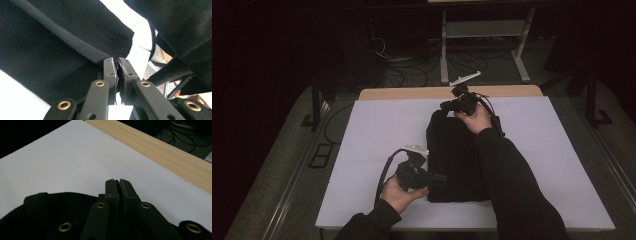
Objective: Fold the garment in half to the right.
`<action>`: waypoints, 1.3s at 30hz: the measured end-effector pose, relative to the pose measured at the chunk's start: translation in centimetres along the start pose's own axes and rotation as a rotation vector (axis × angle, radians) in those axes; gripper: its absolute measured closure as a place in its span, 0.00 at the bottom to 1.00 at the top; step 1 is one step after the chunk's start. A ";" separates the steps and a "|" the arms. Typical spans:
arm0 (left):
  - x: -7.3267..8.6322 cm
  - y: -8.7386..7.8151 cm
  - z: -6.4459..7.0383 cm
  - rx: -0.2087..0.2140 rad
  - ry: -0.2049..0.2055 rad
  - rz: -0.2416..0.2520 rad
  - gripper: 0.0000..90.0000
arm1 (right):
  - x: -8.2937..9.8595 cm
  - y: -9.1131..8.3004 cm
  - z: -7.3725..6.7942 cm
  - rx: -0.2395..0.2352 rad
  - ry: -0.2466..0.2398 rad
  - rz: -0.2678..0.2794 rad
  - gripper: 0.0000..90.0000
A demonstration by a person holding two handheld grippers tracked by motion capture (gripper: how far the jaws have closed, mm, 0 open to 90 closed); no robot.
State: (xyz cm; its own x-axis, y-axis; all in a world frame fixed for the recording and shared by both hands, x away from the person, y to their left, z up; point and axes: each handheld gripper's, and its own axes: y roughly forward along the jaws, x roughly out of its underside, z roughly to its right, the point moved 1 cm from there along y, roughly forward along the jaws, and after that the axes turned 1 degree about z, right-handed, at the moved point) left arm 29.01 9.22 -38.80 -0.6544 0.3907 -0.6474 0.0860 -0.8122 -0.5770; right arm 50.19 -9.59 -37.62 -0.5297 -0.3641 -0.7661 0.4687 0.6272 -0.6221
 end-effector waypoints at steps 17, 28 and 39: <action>-1.6 2.6 0.9 0.031 0.028 -0.024 0.93 | 1.4 -2.0 1.5 0.020 0.018 0.012 0.94; -2.6 4.4 1.3 0.052 0.035 -0.033 0.93 | 2.2 -3.6 2.7 0.031 0.034 0.024 0.94; -2.9 7.2 1.9 0.062 0.037 -0.061 0.93 | 3.5 -4.3 4.2 0.050 0.053 0.035 0.94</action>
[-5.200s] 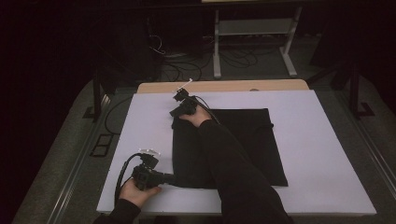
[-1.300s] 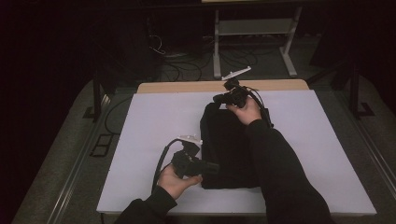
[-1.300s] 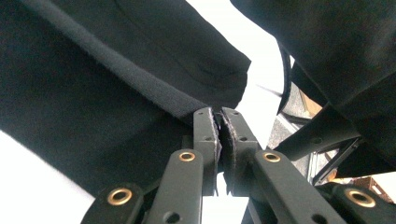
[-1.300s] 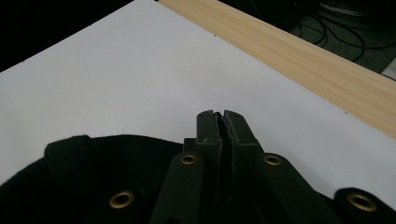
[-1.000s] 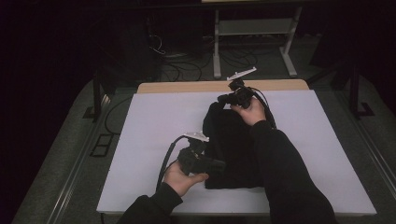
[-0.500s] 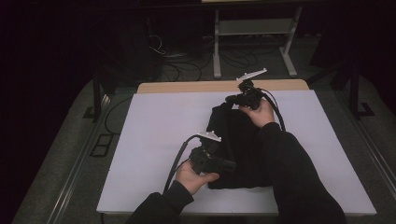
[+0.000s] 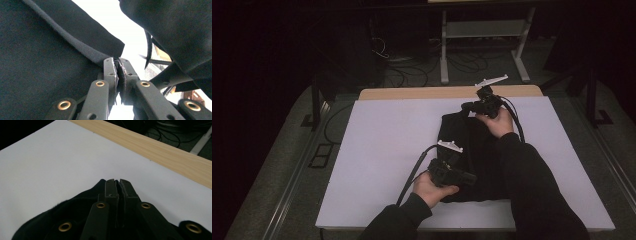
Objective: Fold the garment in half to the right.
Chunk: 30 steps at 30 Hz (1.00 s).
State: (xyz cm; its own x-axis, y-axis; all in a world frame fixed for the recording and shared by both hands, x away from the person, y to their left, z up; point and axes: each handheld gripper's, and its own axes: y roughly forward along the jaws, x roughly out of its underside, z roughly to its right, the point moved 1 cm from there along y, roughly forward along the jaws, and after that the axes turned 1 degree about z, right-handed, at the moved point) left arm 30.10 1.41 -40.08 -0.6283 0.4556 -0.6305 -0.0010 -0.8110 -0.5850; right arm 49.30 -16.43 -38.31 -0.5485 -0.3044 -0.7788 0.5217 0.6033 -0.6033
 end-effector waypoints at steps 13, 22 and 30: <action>-1.2 2.7 1.0 0.041 0.003 -0.012 0.93 | 1.0 -1.3 1.7 0.039 0.030 0.005 0.94; -1.7 4.8 1.0 0.064 -0.007 -0.026 0.93 | 1.9 -2.3 2.7 0.059 0.045 0.005 0.94; -2.2 6.4 1.2 0.072 0.011 -0.047 0.93 | 2.4 -3.2 3.5 0.082 0.061 0.002 0.94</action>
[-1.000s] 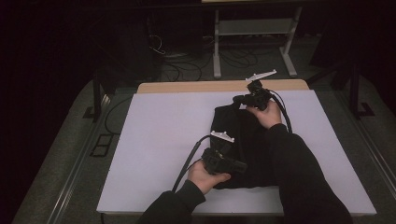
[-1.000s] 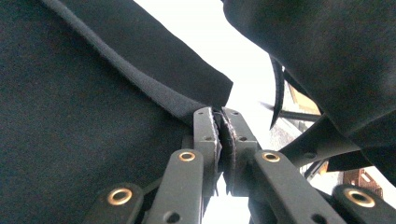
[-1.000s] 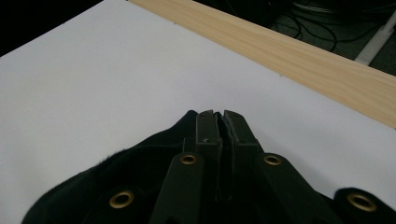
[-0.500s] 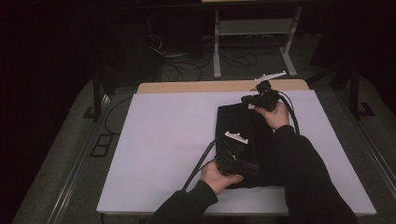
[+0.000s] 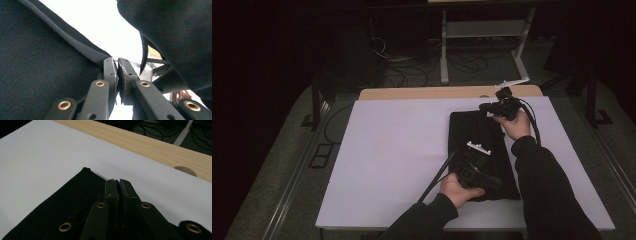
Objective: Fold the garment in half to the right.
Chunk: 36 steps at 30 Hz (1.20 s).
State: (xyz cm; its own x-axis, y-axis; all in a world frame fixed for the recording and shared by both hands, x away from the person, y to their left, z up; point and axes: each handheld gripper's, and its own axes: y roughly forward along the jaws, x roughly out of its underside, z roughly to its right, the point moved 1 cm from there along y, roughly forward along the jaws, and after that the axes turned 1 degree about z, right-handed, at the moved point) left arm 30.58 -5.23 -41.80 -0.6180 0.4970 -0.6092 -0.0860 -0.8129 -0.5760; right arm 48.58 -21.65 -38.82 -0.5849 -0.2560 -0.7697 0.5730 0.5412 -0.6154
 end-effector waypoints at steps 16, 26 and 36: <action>-0.9 2.5 -0.1 0.003 -0.034 -0.017 0.93 | 0.6 -0.4 0.8 0.021 0.010 0.010 0.94; -1.0 3.9 0.1 0.001 -0.032 -0.037 0.93 | 1.3 -0.6 1.9 0.028 0.037 0.022 0.94; -1.3 5.2 0.3 -0.021 -0.016 -0.067 0.93 | 2.2 -0.3 3.1 0.036 0.055 0.024 0.94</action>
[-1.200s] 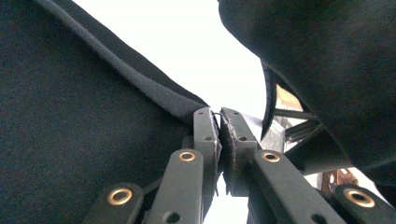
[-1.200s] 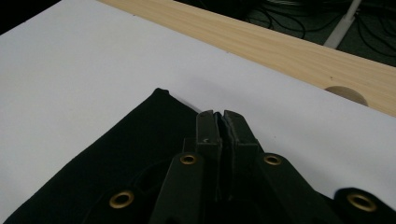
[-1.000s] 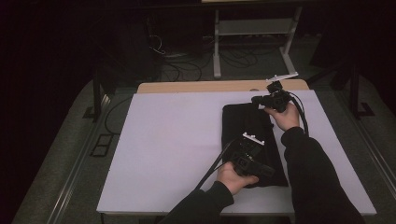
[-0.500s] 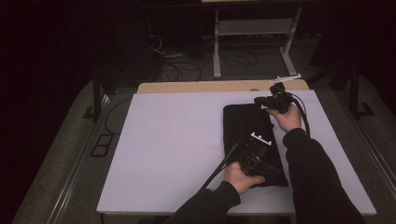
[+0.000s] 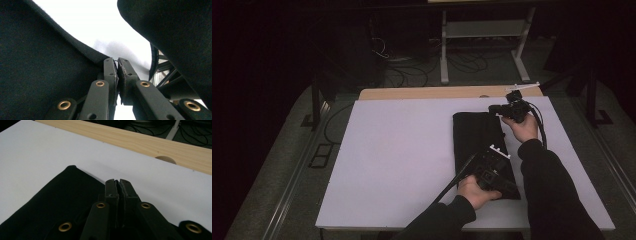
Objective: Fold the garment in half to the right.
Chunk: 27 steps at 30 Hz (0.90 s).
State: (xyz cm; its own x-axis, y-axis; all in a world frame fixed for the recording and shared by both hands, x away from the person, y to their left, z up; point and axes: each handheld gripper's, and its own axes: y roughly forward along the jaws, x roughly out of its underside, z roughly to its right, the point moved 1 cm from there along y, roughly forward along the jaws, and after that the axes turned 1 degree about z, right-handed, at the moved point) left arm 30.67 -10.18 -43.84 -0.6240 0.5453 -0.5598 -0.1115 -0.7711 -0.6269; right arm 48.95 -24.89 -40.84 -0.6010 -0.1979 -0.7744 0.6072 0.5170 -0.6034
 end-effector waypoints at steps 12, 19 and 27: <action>-0.4 0.8 0.0 -0.002 -0.004 -0.010 0.93 | 0.5 0.9 1.1 0.011 0.029 0.010 0.94; -0.5 1.4 0.1 -0.007 -0.005 -0.021 0.93 | 0.9 1.1 1.7 0.017 0.046 -0.004 0.94; -0.7 2.1 0.1 -0.021 -0.021 -0.027 0.93 | 1.1 1.0 2.2 0.014 0.072 -0.002 0.94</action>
State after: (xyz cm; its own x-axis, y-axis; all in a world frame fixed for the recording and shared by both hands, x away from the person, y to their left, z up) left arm 30.79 -12.15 -44.72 -0.6372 0.5587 -0.5310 -0.1124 -0.7489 -0.6531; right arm 50.02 -26.42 -42.67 -0.6376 -0.1378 -0.7580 0.6131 0.5050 -0.6075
